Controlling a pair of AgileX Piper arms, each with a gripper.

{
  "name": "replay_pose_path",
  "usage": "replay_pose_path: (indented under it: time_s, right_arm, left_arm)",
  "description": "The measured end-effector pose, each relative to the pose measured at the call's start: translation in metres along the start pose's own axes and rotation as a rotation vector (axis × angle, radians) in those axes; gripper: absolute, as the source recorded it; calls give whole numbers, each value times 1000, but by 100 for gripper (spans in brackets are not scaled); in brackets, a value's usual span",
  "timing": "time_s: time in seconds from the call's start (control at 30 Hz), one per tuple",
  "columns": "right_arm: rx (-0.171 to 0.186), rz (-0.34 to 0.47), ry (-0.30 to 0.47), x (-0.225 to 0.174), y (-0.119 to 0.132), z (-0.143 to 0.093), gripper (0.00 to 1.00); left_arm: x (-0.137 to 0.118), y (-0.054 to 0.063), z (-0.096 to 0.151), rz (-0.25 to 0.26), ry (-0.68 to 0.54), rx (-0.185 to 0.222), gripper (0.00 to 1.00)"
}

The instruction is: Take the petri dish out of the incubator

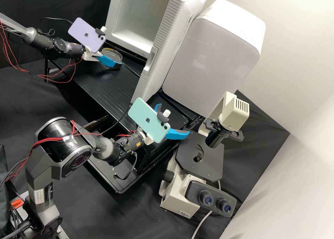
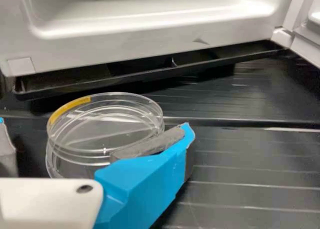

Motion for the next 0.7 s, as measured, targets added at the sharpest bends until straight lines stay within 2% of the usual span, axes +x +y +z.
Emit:
replay_pose_path:
  time_s: [0.23,0.53,0.57,0.7]
  right_arm:
    - [0,0,0,0,0,0,100]
    - [0,0,0,0,0,0,100]
    - [0,0,0,0,0,0,100]
    - [0,0,0,0,0,0,100]
  left_arm:
    - [-4,-5,6,12,3,0,100]
    - [-4,-3,8,21,1,2,100]
    - [-4,-2,8,22,0,0,0]
    - [-4,-2,8,21,1,-2,0]
